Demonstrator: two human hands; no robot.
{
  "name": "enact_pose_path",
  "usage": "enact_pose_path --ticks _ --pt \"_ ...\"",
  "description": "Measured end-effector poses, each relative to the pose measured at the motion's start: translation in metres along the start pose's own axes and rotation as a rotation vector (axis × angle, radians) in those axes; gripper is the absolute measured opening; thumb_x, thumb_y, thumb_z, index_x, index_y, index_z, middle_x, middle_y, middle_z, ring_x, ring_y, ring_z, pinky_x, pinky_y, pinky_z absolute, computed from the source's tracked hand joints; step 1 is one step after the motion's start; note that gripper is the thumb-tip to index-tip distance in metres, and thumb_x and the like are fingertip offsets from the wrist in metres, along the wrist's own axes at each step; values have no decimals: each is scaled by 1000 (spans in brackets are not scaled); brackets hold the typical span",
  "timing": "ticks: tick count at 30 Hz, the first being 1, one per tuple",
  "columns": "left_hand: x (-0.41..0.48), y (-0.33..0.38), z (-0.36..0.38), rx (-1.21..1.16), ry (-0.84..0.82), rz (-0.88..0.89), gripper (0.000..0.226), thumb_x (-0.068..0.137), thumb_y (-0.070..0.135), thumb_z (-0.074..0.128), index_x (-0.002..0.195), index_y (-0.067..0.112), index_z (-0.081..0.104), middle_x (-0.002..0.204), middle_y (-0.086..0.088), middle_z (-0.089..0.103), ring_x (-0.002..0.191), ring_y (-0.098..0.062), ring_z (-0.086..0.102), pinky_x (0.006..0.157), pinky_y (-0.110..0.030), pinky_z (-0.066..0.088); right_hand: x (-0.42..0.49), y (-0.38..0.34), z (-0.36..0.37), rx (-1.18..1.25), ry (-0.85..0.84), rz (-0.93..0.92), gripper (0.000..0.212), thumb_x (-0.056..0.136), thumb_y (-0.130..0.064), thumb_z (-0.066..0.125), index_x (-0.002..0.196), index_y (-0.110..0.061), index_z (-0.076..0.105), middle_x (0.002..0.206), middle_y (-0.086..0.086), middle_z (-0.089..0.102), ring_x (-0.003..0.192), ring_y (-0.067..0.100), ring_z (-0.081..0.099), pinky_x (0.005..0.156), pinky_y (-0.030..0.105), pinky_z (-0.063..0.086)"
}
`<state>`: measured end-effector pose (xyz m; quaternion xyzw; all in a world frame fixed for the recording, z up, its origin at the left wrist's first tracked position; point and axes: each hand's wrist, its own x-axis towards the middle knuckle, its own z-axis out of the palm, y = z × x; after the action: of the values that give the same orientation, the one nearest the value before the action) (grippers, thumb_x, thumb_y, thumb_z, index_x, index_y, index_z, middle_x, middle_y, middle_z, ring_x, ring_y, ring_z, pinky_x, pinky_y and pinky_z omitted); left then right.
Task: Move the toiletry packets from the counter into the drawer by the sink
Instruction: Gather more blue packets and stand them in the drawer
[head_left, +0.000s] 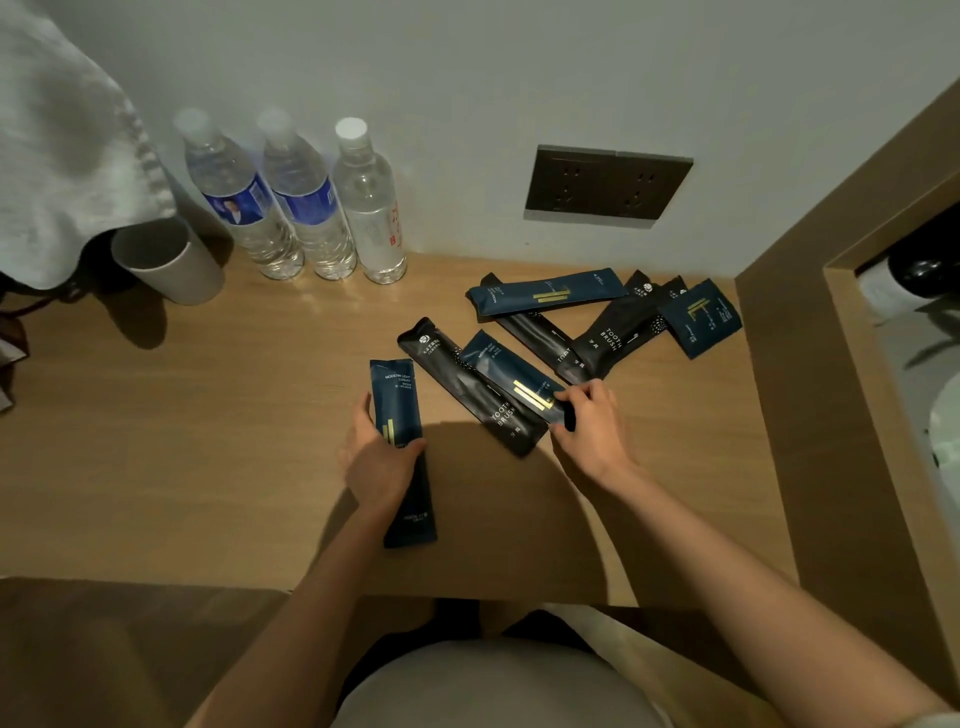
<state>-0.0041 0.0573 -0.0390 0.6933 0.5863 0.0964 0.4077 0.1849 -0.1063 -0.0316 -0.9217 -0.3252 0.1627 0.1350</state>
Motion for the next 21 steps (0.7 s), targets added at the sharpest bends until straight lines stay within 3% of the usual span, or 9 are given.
enact_pose_path --ticks 6,14,16,18,21 --pt "-3 -1 -4 -68 -41 -34 95 71 21 81 146 25 23 146 -3 44 129 -29 47 102 -54 43 -2 -1 -7 18 -62 89 46 80 -26 73 120 -22 52 128 4 48 122 24 44 102 40 44" --pt "-3 -1 -16 -38 -117 66 81 79 13 74 145 18 27 145 -6 44 129 -25 46 105 -48 42 -1 4 -16 198 -180 239 69 66 -29 85 120 -22 42 120 7 59 121 28 43 98 45 42" --pt "-6 0 -21 -83 -130 143 80 81 8 72 146 20 26 147 -2 41 131 -20 42 107 -45 40 -2 7 -14 151 -180 233 57 71 -31 81 115 -19 48 113 5 61 116 27 47 94 44 44" --pt "-7 2 -25 -93 -128 220 64 82 5 69 137 21 40 140 1 47 129 -19 44 103 -40 43 -5 7 -14 200 -182 208 33 82 -29 72 103 -15 52 99 4 62 101 24 55 86 40 48" --pt "-10 10 -31 -79 -146 287 17 86 5 64 95 19 64 104 6 61 114 -21 53 84 -28 39 -11 6 -21 347 -208 178 13 94 -19 56 89 -8 52 76 3 53 78 22 52 65 30 40"
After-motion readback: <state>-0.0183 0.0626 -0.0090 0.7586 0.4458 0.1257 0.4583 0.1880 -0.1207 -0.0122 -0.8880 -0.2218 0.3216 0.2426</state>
